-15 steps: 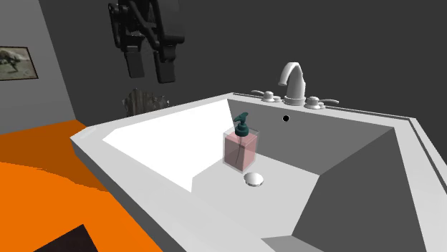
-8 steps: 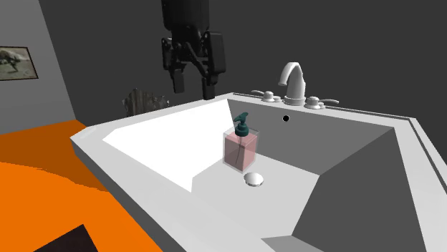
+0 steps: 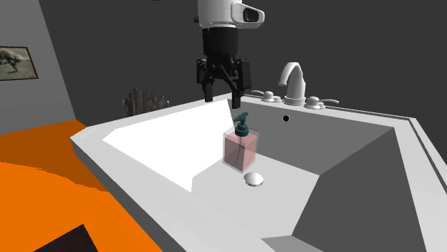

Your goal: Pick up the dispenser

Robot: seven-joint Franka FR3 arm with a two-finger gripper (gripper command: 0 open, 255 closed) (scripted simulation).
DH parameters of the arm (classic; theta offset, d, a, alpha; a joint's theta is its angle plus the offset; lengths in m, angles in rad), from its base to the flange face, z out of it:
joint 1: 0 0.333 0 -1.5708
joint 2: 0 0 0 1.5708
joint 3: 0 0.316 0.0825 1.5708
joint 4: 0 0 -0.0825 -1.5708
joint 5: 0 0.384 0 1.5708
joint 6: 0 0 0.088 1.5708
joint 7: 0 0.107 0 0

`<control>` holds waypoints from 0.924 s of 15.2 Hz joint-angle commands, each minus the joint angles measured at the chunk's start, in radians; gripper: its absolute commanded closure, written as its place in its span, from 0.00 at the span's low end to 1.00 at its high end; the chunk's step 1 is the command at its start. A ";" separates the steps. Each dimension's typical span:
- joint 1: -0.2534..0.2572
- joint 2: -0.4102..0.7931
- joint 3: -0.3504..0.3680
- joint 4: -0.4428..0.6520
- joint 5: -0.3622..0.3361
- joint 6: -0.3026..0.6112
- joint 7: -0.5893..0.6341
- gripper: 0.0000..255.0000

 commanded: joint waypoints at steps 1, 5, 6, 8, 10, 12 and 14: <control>0.003 0.078 0.003 0.063 0.003 0.014 0.008 0.00; 0.005 0.241 0.005 0.220 0.008 0.016 0.015 0.00; 0.006 0.282 0.006 0.263 0.009 0.013 0.017 0.00; 0.006 0.289 0.006 0.257 0.009 0.025 0.017 0.00; 0.006 0.296 0.006 0.241 0.010 0.050 0.017 0.00; 0.006 0.305 0.006 0.226 0.010 0.074 0.017 0.00; 0.005 0.318 0.006 0.207 0.010 0.105 0.017 0.00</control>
